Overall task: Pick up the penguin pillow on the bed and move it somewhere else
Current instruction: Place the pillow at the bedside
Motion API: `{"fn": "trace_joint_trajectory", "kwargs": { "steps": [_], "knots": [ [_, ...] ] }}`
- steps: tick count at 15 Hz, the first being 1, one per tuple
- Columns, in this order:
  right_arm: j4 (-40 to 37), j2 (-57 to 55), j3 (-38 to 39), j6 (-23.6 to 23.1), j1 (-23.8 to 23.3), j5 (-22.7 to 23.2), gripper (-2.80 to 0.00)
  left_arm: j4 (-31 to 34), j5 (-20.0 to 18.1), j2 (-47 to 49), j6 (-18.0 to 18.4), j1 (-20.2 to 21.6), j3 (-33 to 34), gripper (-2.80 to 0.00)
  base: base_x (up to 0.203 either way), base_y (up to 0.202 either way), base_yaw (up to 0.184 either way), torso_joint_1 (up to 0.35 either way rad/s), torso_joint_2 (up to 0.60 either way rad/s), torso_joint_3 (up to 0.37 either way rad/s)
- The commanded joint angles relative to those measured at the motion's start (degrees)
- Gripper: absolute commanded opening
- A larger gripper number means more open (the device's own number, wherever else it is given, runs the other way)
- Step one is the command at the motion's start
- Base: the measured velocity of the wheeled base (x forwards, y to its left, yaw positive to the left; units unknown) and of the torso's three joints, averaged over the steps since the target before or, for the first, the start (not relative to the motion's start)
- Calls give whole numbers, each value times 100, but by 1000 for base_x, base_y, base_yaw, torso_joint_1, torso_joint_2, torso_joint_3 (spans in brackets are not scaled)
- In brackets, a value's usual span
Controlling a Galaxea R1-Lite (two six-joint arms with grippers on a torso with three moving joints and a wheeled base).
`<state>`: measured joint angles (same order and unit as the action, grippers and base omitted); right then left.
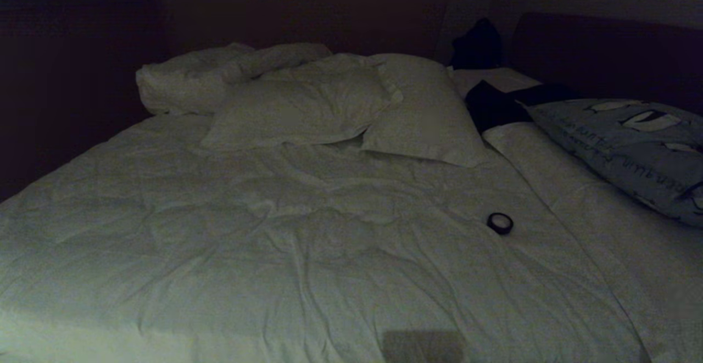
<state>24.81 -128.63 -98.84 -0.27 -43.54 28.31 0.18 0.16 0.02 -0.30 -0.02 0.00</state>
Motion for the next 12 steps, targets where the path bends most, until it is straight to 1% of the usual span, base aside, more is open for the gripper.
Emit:
{"fn": "trace_joint_trajectory", "kwargs": {
  "steps": [1, 6, 8, 9, 12],
  "knots": [
    [7, 820, 473, 2, 9, 65, 0, -1, 2, -2, -5, 2, 9, -280, 0, 0, 0, 0, 0, 0],
    [-20, 2355, 1793, 13, 165, 129, 0, -1, 2, -2, -5, 2, 9, -280, 0, 0, 0, 0, 0, 0],
    [-14, 3074, 2543, 5, 269, 255, 0, -1, 2, -2, -5, 2, 9, -280, 0, 0, 0, 0, 0, 0],
    [-20, 3405, 2952, 6, 304, 396, -280, -1, 2, -2, -5, 2, 9, -280, 0, 0, 0, 0, 0, 0],
    [-158, 4385, 4229, 94, 377, 752, -280, -1, 2, -2, -5, -1, 9, -280, 0, 0, 0, 0, 0, 0]
  ]
}}
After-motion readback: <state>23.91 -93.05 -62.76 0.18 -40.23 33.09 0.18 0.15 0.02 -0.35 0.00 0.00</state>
